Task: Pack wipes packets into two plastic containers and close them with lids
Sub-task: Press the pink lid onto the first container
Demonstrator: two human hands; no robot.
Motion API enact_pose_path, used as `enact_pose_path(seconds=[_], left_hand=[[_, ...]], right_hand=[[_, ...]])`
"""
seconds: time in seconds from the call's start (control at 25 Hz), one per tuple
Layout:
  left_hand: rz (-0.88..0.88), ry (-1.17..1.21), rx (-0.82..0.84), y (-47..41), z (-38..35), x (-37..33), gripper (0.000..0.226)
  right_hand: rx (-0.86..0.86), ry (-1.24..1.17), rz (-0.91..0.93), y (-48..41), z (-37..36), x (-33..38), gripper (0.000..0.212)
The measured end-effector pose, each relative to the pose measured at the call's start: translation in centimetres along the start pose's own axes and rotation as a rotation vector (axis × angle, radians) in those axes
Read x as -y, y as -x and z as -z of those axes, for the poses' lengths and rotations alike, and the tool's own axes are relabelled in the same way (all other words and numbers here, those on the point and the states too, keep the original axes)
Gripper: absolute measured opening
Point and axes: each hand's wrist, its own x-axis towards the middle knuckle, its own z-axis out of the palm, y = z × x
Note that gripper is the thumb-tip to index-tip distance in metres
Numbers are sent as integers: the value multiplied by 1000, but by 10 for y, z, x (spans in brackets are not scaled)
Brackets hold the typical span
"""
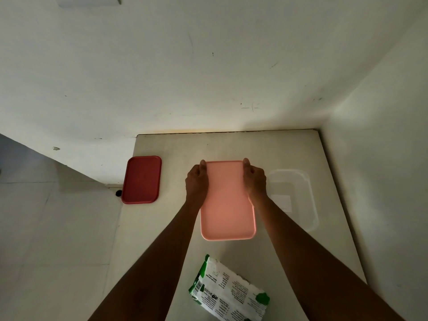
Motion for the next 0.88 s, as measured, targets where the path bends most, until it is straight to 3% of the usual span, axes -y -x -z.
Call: enact_pose_path(seconds=[0.2,0.44,0.64,0.88], left_hand=[[21,-64,-41,-3,-4,-3,52],[-13,-56,-42,0,-5,-3,58],[-15,-40,-66,4,-5,-6,59],[-15,-27,-61,6,-3,-5,55]], right_hand=[[-30,98,81,4,0,6,55],[-75,464,295,60,5,-29,39],[-164,578,324,107,13,-56,34],[-224,736,271,115,15,-51,44]])
